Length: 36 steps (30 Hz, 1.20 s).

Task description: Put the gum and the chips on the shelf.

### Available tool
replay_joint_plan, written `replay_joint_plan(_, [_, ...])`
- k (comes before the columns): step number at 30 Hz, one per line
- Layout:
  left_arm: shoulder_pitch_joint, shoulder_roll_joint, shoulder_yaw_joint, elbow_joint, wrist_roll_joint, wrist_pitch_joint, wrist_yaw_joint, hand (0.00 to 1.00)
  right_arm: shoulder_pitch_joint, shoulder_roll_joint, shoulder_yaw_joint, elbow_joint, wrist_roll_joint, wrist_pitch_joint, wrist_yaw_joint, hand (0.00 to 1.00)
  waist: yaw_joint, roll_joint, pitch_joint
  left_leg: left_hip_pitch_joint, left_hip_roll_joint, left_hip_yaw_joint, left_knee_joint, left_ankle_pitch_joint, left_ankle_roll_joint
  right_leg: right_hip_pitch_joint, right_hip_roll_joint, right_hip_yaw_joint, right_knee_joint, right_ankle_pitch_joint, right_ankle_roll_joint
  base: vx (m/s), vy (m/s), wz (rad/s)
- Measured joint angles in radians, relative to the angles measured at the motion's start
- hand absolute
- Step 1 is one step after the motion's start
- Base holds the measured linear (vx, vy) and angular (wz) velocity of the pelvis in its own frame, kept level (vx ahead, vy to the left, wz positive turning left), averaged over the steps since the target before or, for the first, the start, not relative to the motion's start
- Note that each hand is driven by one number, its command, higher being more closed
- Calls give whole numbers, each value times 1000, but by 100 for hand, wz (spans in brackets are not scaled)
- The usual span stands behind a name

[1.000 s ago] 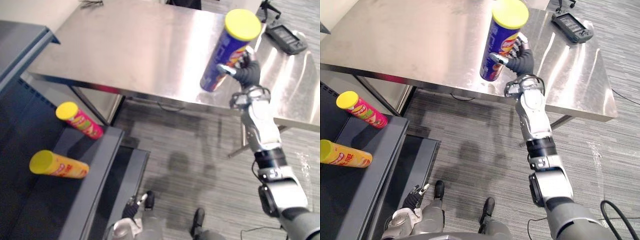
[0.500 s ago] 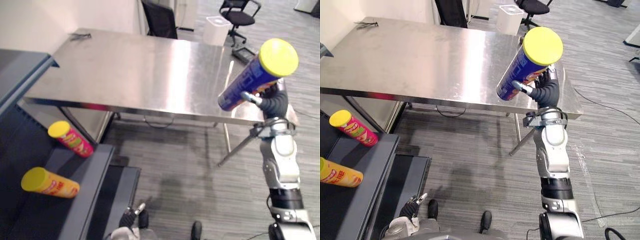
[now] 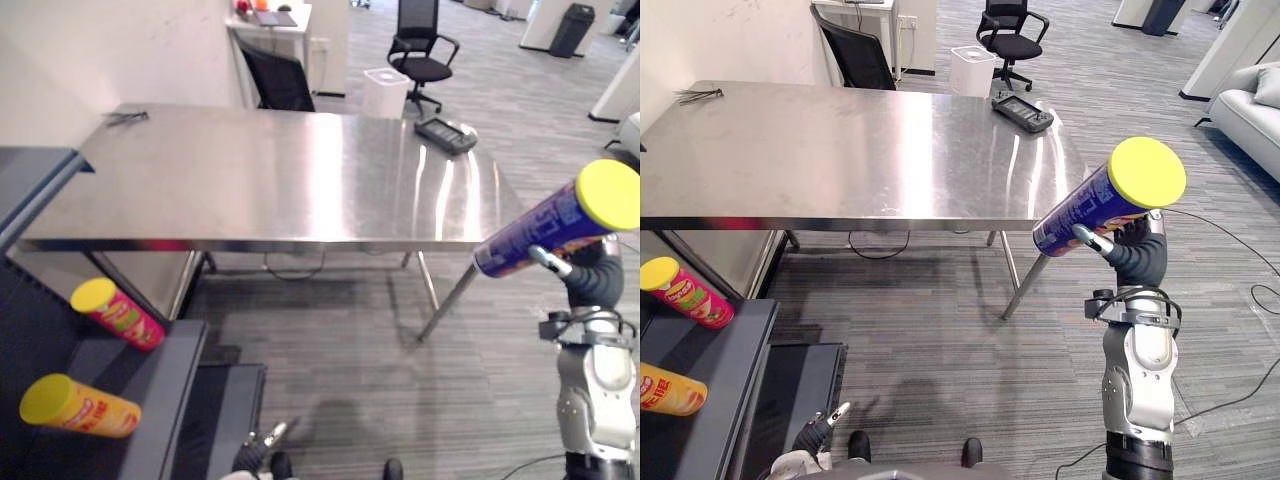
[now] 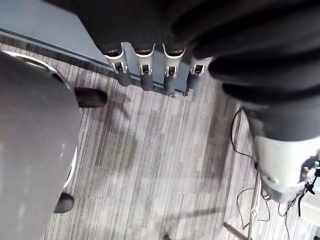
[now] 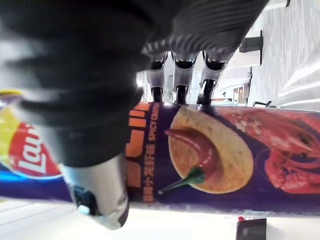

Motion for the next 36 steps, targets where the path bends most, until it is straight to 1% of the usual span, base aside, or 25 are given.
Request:
replay_joint_plan(2, [1,0,0,0,0,0,-6,0,16,4,-5,-1,1,0,0,100,0,1,-1,6,0,0,0,0,0,0,-1,1,7,-2,-2,0,0,0])
replay_joint_plan(5, [5,-3,-1,1,0,0,-8,0,50,27,-4,-5,1,0,1,100,0,9,-4,20,-1,-5,0,0,0,-5,-5,-2,66,-32,-1,13,3,6])
replay_joint_plan(8, [9,-4,1,2,-3,1,-9,0,73,55,10,-5,7,0,0,100,1,20,-2,37,-2,-25,7,-1,0,-25,-17,-14,174,-89,-7,-1,-13,17])
replay_joint_plan(10, [14,-9,32,-1,-10,2,-17,0,74,70,46,-6,8,-1,0,100,2,27,6,8,-4,-56,50,-12,-2,-46,-24,-38,235,-123,-7,-38,-56,43])
replay_joint_plan(13, [16,-14,41,-10,-49,5,-28,0,44,70,139,-6,10,-1,1,100,12,62,26,-90,14,-151,142,-16,-11,-77,-16,-122,302,-153,-35,-93,-101,78])
replay_joint_plan(14, [23,-17,44,-20,-48,5,-29,0,13,67,169,-6,15,-1,0,100,18,82,38,-126,28,-195,144,1,-30,-106,-9,-158,353,-172,-54,-182,-172,100])
replay_joint_plan(15, [41,-22,43,-53,-48,4,-29,0,-24,66,179,-7,33,-1,0,100,30,110,48,-172,40,-233,121,26,-42,-131,11,-208,384,-193,-88,-204,-191,107])
replay_joint_plan(16, [43,-24,40,-57,-48,4,-28,0,-39,62,177,-7,34,-3,0,100,38,123,53,-179,58,-219,91,8,-31,-128,16,-247,368,-197,-93,-187,-163,126])
replay_joint_plan(17, [30,-13,37,-42,-48,8,-28,0,-49,62,164,-6,34,-5,-4,100,50,104,56,-193,69,-154,93,-64,30,-121,-8,-310,329,-193,-107,-235,-138,179])
replay_joint_plan(18, [10,-5,42,-48,-50,12,-30,0,-78,64,130,14,32,-10,-14,100,59,74,87,-261,64,19,299,-71,151,-110,-75,-410,309,-178,-131,-223,-160,188])
replay_joint_plan(19, [15,-2,44,-44,-50,14,-28,0,-91,66,127,17,30,-10,-26,100,58,75,94,-271,70,79,397,-78,165,-97,-87,-441,297,-171,-141,-235,-212,198])
replay_joint_plan(20, [38,-5,44,-38,-49,22,-27,0,-100,67,125,16,30,-17,-44,100,56,79,100,-247,95,171,532,-115,154,-68,-103,-512,273,-162,-150,-119,-183,134])
replay_joint_plan(21, [51,-7,43,-38,-49,24,-27,0,-99,67,121,16,29,-21,-49,100,55,91,97,-220,110,212,575,-144,149,-55,-105,-546,265,-160,-154,-168,-163,181])
replay_joint_plan(22, [70,-8,40,-37,-49,25,-26,0,-99,66,112,17,29,-28,-62,100,52,116,88,-137,150,301,655,-217,159,-36,-108,-630,254,-160,-155,-148,-76,146])
replay_joint_plan(23, [73,-9,40,-36,-49,26,-26,0,-99,66,106,16,28,-28,-69,100,50,122,84,-100,164,334,670,-240,160,-32,-111,-663,250,-162,-151,-187,-48,207])
replay_joint_plan(24, [71,-12,42,-21,-48,27,-26,0,-99,66,87,14,28,-30,-77,100,42,125,79,-24,168,388,675,-272,145,-30,-129,-750,243,-162,-140,-177,-5,185])
replay_joint_plan(26, [68,-28,57,-14,-46,27,-26,0,-100,65,74,13,28,-30,-83,100,25,137,70,39,165,398,634,-273,116,-32,-138,-828,238,-147,-117,-195,26,174])
replay_joint_plan(27, [68,-45,69,0,-46,33,-26,0,-99,66,68,13,28,-30,-88,100,23,154,59,94,151,409,542,-280,72,-35,-137,-884,236,-136,-104,-222,127,160])
replay_joint_plan(28, [66,-51,70,0,-45,38,-26,0,-99,69,59,12,28,-29,-89,100,23,170,49,116,122,429,410,-298,40,-36,-140,-932,233,-123,-105,-242,173,146])
replay_joint_plan(29, [67,-50,72,0,-42,38,-25,0,-100,70,54,12,27,-28,-90,100,27,165,46,121,116,453,366,-301,34,-35,-140,-955,223,-113,-107,-284,217,122])
replay_joint_plan(30, [65,-45,80,0,-41,38,-22,0,-107,71,69,11,25,-27,-88,100,32,150,42,121,105,493,307,-301,31,-35,-138,-997,200,-82,-125,-237,178,80])
replay_joint_plan(31, [67,-43,84,0,-41,39,-20,0,-113,73,77,10,24,-27,-87,100,32,142,39,119,98,506,285,-297,25,-35,-136,-1014,184,-66,-129,-258,202,81])
replay_joint_plan(32, [72,-45,101,0,-38,39,-16,0,-126,82,85,5,17,-27,-86,100,35,127,36,113,79,502,252,-287,8,-35,-134,-1033,158,-37,-133,-201,188,46])
replay_joint_plan(33, [78,-48,109,1,-38,40,-7,0,-136,96,85,4,-12,-27,-87,100,43,117,32,114,62,498,234,-285,7,-35,-138,-1039,150,-17,-134,-175,177,32])
replay_joint_plan(36, [84,-46,130,1,-30,40,7,0,-114,112,85,4,-14,-28,-93,100,48,98,22,120,28,499,216,-285,9,-35,-182,-1041,182,-6,-131,-97,169,5])
